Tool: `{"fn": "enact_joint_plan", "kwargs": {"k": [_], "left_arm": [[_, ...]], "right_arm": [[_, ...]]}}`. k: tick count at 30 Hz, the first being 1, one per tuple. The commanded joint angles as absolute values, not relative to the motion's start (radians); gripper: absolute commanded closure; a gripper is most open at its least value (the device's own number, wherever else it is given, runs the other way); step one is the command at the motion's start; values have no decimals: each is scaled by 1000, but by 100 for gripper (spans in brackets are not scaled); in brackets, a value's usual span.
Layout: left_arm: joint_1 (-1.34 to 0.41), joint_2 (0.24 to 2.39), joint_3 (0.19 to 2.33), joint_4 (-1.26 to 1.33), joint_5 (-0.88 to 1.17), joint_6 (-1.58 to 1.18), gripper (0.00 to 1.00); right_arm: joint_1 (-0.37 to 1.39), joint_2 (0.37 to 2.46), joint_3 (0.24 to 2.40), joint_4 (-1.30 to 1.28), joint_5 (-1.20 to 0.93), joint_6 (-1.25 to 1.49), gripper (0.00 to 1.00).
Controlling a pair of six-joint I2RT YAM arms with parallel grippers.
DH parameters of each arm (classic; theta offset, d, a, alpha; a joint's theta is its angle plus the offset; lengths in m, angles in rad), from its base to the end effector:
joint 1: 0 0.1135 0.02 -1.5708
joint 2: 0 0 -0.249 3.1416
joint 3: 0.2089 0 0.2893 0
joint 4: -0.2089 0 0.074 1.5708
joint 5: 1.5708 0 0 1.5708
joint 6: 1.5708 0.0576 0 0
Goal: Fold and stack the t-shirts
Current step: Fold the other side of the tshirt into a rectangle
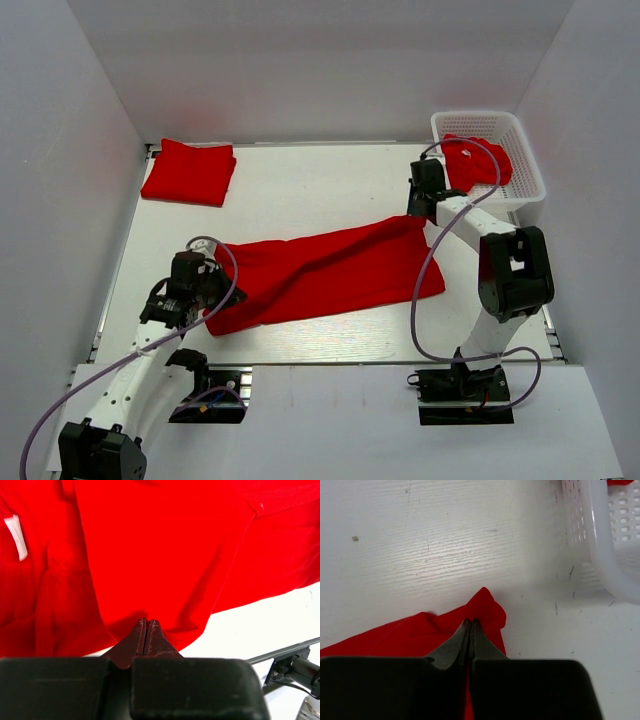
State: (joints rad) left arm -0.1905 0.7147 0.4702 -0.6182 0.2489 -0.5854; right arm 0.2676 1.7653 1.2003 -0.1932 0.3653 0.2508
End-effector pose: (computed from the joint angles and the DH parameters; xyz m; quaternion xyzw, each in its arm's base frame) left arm 0.1991 -0.0528 0.1678 -0.1404 0.9211 -0.2379 0.2744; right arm 0.4221 0.0944 0.1691 0.0642 0.9039 -0.0617 0.4184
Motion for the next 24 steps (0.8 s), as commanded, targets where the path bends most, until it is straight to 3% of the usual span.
{"fn": "enact_joint_plan", "kwargs": {"k": [1,18,19,20,21,22,23,24], "left_arm": [[-192,704,451,-646,275,-617,100],[-192,756,460,-689,246,-635,100],[-192,765,460,-699,232,-644,100],[-192,765,471,-699,232,-653,95],[-192,775,483,-712,209,-653,82],[-192,775,494,-721,198,-653,63],[-192,785,524,-744,189,-653,25],[-192,798,544,-755,170,-653,13]], "right_arm": [[258,1684,1180,-232,361,262,100],[259,1651,1020,-265,385,386,100],[261,1648,1016,-268,390,394,93],[259,1643,1011,-278,418,408,80],[259,1629,1011,-311,428,431,67],[261,1618,1008,-317,443,443,49],[265,1597,1003,-328,446,446,36],[259,1585,1005,-336,451,451,10]]}}
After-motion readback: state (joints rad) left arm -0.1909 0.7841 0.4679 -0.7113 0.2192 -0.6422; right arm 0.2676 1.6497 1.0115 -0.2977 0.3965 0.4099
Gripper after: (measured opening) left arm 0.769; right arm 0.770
